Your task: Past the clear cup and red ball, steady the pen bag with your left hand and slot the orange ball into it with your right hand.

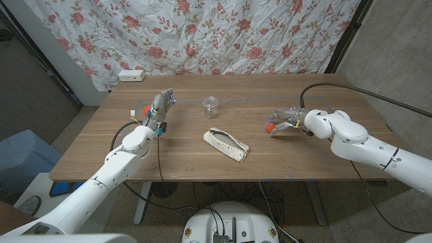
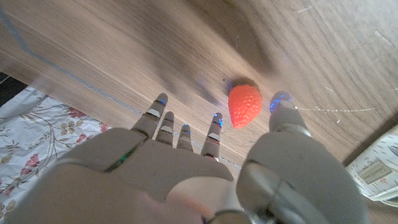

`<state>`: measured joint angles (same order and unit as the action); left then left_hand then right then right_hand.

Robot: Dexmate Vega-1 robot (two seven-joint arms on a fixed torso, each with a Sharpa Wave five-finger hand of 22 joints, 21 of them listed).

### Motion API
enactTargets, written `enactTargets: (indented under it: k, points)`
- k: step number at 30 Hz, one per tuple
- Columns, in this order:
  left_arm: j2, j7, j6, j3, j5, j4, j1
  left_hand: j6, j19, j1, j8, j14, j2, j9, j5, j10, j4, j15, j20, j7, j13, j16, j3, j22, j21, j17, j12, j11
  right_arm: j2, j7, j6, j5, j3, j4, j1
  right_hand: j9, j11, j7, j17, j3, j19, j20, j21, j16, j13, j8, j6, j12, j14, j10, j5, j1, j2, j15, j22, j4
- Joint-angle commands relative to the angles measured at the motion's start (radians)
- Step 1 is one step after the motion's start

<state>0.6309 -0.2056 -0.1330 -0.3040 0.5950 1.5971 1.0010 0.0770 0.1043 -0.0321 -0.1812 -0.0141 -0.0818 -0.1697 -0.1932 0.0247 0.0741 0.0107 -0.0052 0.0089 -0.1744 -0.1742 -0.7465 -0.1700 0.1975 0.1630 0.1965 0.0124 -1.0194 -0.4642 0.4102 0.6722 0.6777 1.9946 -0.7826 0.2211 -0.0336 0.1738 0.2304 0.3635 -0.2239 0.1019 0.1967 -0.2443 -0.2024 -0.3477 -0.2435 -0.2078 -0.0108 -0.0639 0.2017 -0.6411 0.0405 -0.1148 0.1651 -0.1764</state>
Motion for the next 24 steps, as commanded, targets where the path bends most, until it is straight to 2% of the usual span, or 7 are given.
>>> enactTargets:
  k: [1, 14, 24]
  points:
    - [0.001, -0.006, 0.013, 0.001, 0.002, 0.005, 0.0, 0.011, 0.004, 0.001, -0.002, 0.001, -0.075, -0.005, 0.003, 0.007, -0.003, 0.0, 0.001, -0.001, -0.002, 0.0, -0.007, -0.002, -0.003, 0.004, -0.003, -0.005, 0.015, 0.061, -0.022, 0.011, 0.0, -0.023, -0.013, 0.001, 0.004, 0.004, 0.004, 0.009, -0.013, -0.003, 0.005, -0.006, -0.003, -0.013, -0.025, -0.011, 0.01, 0.015, -0.004, -0.019, -0.001, 0.0, 0.004, 0.0]
    - [0.0, 0.007, 0.015, -0.002, 0.007, -0.01, -0.012, 0.011, 0.004, 0.002, -0.001, 0.001, -0.074, -0.005, 0.003, 0.006, -0.003, 0.0, 0.004, -0.001, -0.002, -0.001, -0.007, -0.002, -0.003, 0.004, -0.004, -0.005, 0.029, 0.113, -0.012, 0.04, 0.003, -0.036, -0.029, 0.004, 0.027, 0.033, 0.004, 0.022, -0.044, -0.017, 0.005, -0.015, -0.002, -0.062, -0.123, -0.015, 0.046, 0.055, -0.015, -0.083, 0.007, 0.02, 0.003, -0.003]
    - [-0.004, 0.017, 0.021, -0.01, 0.01, -0.024, -0.025, 0.012, 0.004, 0.004, -0.001, 0.001, -0.075, -0.005, 0.003, 0.006, -0.002, -0.001, 0.005, -0.001, -0.002, -0.001, -0.008, -0.002, -0.003, 0.004, -0.004, -0.004, 0.029, 0.14, -0.014, 0.045, -0.001, -0.042, -0.039, 0.01, 0.038, 0.038, 0.007, 0.024, -0.063, -0.03, 0.004, -0.023, -0.002, -0.1, -0.194, -0.017, 0.068, 0.086, -0.015, -0.111, 0.009, 0.037, 0.003, 0.004]
